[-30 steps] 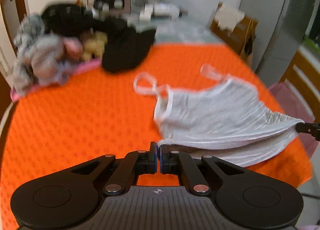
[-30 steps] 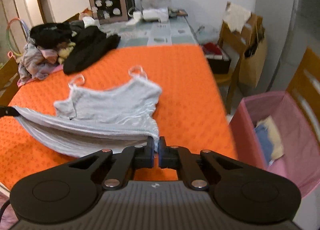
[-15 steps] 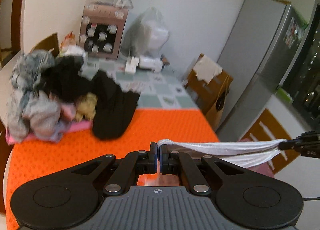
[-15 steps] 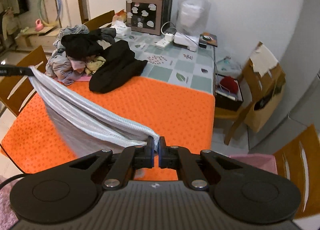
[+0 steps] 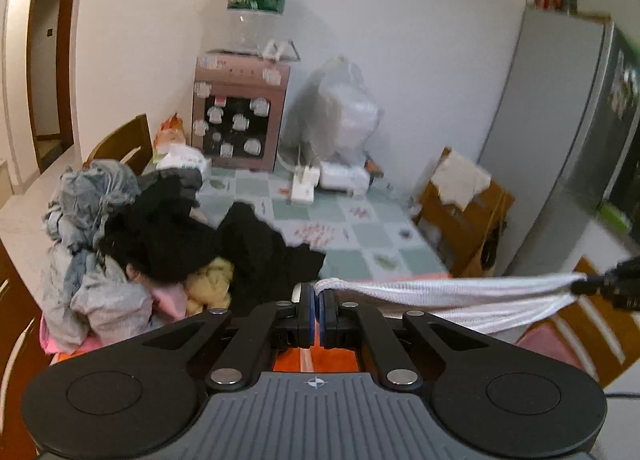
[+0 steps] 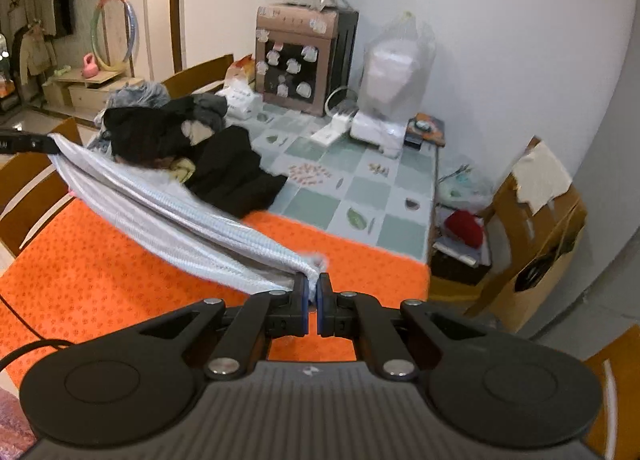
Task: Fold clothes
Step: 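Lower the camisole hem with both grippers and open them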
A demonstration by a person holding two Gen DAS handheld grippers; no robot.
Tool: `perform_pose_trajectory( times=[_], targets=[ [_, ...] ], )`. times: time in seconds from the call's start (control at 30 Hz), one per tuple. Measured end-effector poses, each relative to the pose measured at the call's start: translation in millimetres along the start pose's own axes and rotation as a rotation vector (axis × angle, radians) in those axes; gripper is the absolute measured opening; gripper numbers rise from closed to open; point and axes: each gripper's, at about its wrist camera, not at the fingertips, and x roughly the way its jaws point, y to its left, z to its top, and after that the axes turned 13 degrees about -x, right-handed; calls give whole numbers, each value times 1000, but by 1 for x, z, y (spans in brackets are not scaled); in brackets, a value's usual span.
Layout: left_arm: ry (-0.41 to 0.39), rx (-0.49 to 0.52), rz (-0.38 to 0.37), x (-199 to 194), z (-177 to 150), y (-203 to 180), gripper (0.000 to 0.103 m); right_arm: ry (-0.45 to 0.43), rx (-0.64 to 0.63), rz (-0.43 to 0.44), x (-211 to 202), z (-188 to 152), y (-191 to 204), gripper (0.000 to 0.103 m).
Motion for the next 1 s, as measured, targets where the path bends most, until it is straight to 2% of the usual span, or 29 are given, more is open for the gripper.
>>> perform_pose_trajectory(
  times=[0.17,0.37,0.43,0.6,0.8,1.0],
  targets=[
    [149,54,71,24,-71,12,4,74,26,56,37,-59,30,4],
    [321,77,148,34,-153,29,4,231,35,109,65,-131,78,4],
    [344,90,142,25,-169,29,4,255,14,103,61,-147,91,4],
    [367,200,151,8,-197,23,4,272,-14,108,45,-175,113,4],
    [447,220,176,14,-235,22,4,312,-2,128,51,-207,127,4],
    [475,256,195,15,-257,20,7,329,2,170,58,-222,126,5]
  ],
)
